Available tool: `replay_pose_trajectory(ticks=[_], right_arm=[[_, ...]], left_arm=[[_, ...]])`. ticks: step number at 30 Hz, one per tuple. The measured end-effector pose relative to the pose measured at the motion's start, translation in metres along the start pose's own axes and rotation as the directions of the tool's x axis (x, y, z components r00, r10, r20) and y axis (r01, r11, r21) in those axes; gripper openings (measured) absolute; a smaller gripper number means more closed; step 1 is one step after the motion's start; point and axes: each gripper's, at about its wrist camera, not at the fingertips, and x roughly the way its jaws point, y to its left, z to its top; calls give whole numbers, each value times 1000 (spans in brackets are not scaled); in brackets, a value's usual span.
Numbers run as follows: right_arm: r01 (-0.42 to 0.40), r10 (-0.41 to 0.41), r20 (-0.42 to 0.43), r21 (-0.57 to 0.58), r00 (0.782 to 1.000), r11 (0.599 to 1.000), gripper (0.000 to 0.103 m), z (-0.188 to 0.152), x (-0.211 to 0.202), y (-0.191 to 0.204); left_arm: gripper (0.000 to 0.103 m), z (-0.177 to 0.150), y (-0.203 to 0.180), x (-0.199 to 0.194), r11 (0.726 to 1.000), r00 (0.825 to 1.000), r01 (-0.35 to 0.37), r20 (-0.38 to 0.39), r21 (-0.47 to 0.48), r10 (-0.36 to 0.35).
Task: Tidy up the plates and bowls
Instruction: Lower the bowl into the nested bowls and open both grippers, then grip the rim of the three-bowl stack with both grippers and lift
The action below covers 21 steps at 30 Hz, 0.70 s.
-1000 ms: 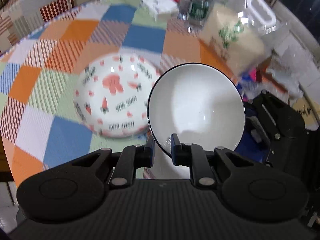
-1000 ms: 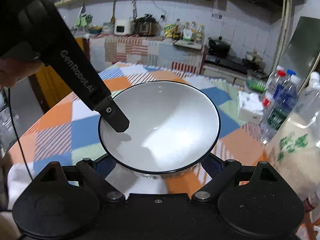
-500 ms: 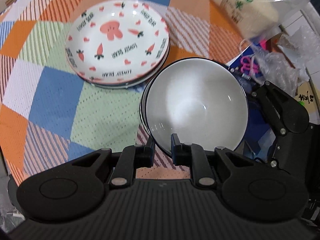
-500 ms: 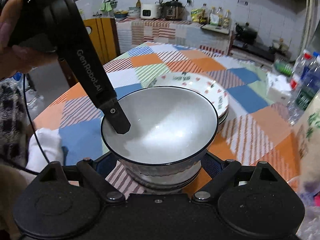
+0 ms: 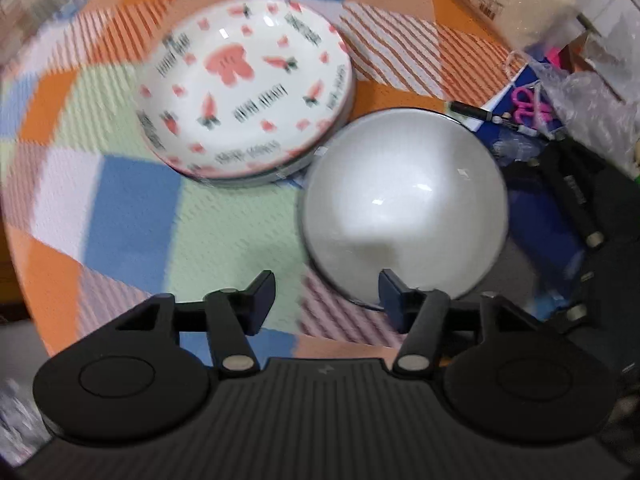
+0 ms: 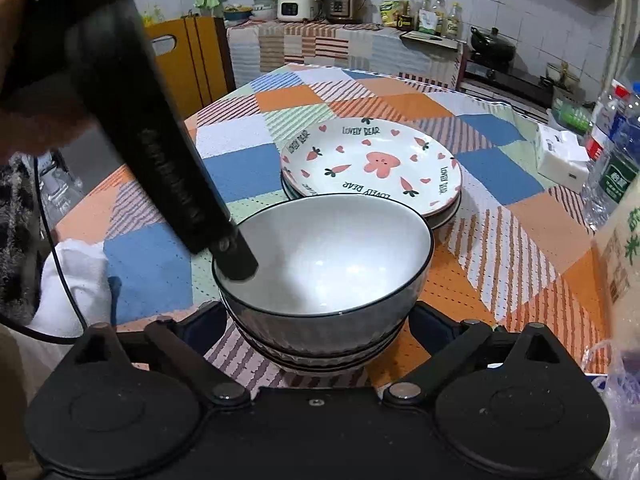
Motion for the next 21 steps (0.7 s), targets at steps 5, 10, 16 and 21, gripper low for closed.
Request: replay_pose_trajectory(ticks=[5,10,16,21], right_arm=[[2,-1,26,-54,1000,999,98,-5,-16,0],[-30,30,-4,-96,1000,995,98,-6,-29,-2],[-83,69,-113,-120,991,989,98,-17,-15,-13],[-124,110,-139,-95,984,988,98,-27,18,-21]], left_arm=[[59,-8,29,-18,988,989,128,85,-87,-121],[66,-18,52,-25,961,966,214,184,-176,-182],[72,-25,62,4,933,962,257,163,-251,-221],[73,-35,68,33,875,946,322,169,-362,-278]])
